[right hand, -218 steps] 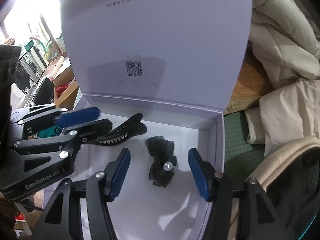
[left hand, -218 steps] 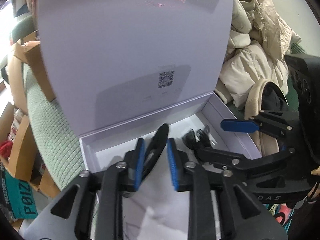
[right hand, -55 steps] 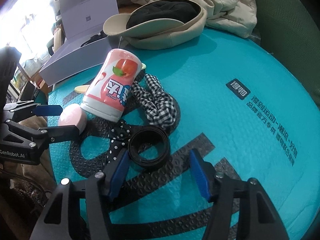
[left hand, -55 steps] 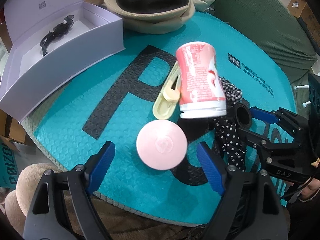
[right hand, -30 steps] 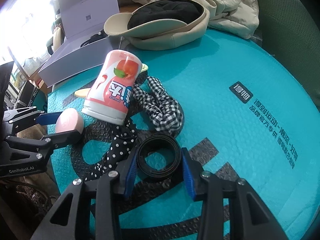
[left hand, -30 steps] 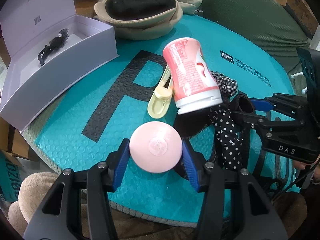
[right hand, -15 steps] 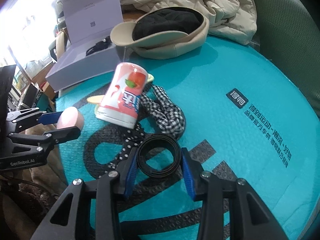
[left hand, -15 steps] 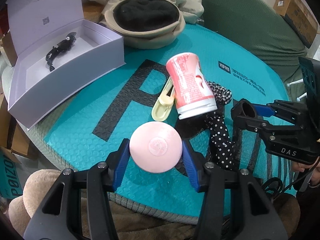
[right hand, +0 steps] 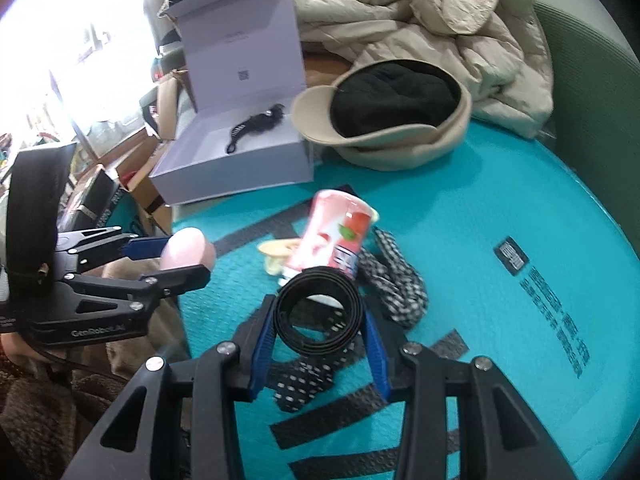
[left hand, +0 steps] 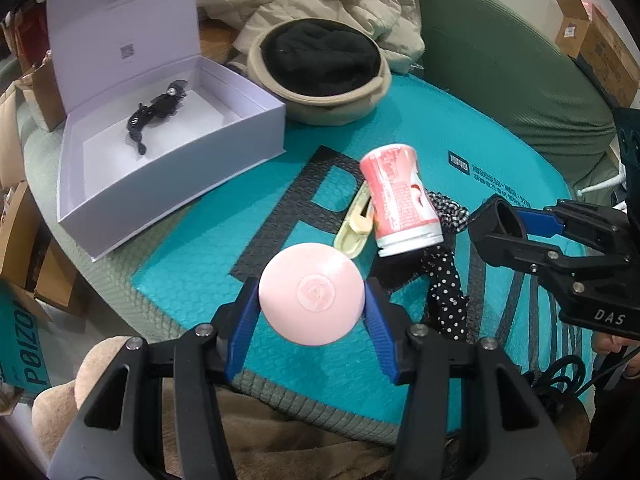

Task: Organize objects
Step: 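Close the right gripper on the black hair tie and lift it, then carry the black hair tie with the right gripper toward the white box while the left gripper holds the compact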

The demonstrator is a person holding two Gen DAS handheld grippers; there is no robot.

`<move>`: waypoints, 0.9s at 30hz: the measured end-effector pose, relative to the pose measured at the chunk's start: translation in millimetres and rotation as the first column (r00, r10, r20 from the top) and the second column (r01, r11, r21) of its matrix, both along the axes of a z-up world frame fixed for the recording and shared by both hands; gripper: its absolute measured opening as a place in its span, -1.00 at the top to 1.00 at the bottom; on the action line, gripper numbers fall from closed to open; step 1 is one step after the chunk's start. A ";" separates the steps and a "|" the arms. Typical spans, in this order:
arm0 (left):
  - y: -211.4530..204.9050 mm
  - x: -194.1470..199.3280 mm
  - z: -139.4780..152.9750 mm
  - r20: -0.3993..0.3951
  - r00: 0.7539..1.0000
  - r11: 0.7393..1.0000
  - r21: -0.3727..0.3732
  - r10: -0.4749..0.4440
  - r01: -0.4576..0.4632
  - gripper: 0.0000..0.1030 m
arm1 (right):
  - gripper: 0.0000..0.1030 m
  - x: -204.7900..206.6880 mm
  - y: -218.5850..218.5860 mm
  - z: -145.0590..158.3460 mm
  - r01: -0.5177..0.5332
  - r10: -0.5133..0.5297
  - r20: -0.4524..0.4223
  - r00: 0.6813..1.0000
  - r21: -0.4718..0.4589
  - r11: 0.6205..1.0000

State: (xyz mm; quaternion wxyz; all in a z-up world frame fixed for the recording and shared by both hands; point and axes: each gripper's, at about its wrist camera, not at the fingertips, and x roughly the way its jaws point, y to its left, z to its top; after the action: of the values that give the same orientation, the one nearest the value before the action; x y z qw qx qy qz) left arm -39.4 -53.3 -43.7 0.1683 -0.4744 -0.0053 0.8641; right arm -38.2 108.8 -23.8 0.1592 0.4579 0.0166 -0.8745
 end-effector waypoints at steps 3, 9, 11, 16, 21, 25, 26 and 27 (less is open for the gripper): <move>-6.9 1.7 3.3 0.000 1.000 1.000 -0.002 0.016 -0.016 0.03 | 0.19 -1.8 -8.4 3.6 -0.031 0.031 -0.010 0.999 0.008 0.999; -20.9 3.9 10.3 -0.007 0.998 0.998 -0.012 0.055 -0.055 0.03 | 0.19 -5.0 -28.1 8.5 -0.104 0.105 -0.022 0.994 0.016 0.994; -26.4 5.1 12.6 -0.012 0.997 0.997 -0.013 0.070 -0.070 0.03 | 0.20 -7.5 -36.3 9.8 -0.133 0.133 -0.024 0.991 0.015 0.991; -40.4 7.6 17.1 -0.015 0.994 0.994 -0.022 0.108 -0.109 0.03 | 0.20 -12.1 -54.9 12.4 -0.191 0.191 -0.032 0.981 0.007 0.982; -56.0 8.7 19.8 -0.016 0.989 0.989 -0.023 0.148 -0.149 0.03 | 0.20 -17.5 -72.0 14.6 -0.243 0.243 -0.040 0.969 0.002 0.970; -65.8 7.7 21.0 -0.015 0.985 0.985 -0.028 0.171 -0.171 0.03 | 0.20 -22.4 -83.7 16.2 -0.275 0.274 -0.045 0.961 -0.002 0.962; -68.0 7.2 21.1 -0.015 0.984 0.984 -0.028 0.175 -0.176 0.03 | 0.20 -23.6 -85.9 16.7 -0.281 0.280 -0.046 0.959 -0.004 0.960; -70.1 6.7 21.3 -0.015 0.984 0.983 -0.028 0.180 -0.180 0.03 | 0.20 -25.1 -89.2 17.6 -0.290 0.290 -0.049 0.956 -0.007 0.957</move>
State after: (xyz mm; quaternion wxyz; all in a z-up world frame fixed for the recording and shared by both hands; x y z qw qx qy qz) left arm -32.7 -123.4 -22.4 0.0825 -0.4690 -0.0343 0.8787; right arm -63.3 19.6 -6.2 0.2886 0.4284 0.0810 -0.8525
